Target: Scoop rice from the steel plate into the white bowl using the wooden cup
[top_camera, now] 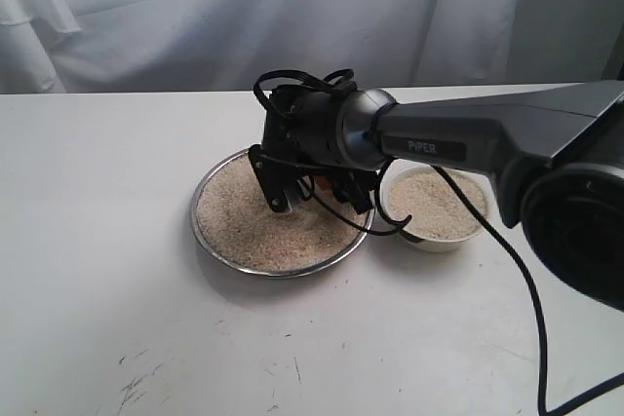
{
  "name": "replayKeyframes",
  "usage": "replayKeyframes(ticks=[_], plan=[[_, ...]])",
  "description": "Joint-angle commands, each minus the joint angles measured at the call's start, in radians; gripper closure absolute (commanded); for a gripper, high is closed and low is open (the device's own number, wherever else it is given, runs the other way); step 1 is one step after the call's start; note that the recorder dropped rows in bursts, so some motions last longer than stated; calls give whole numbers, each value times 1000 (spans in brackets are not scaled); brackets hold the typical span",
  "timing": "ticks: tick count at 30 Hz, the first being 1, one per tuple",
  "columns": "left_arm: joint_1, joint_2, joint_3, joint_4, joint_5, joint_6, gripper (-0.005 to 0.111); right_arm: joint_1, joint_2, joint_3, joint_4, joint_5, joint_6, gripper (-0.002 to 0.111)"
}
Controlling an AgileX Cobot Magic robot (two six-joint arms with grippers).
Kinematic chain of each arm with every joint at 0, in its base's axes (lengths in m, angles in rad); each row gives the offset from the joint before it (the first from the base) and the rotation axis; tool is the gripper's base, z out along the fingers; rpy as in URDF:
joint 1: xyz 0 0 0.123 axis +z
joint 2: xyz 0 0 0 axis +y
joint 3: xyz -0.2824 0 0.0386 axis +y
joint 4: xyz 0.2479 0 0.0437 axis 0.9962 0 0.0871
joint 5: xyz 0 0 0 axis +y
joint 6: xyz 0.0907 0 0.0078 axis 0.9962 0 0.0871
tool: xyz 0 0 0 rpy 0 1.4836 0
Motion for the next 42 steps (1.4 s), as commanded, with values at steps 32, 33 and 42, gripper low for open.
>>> replayKeyframes(ticks=[32,33,42], plan=[[-2,-5,5,-1,-6,-3,107,34,28,-6,32,-8,-8,108],[-2,-5,5,-1,-6,-3,107,34,28,-6,32,-8,-8,108],[-2,-5,5,-1,-6,-3,107,39,28,-6,49,-15,-11,108]])
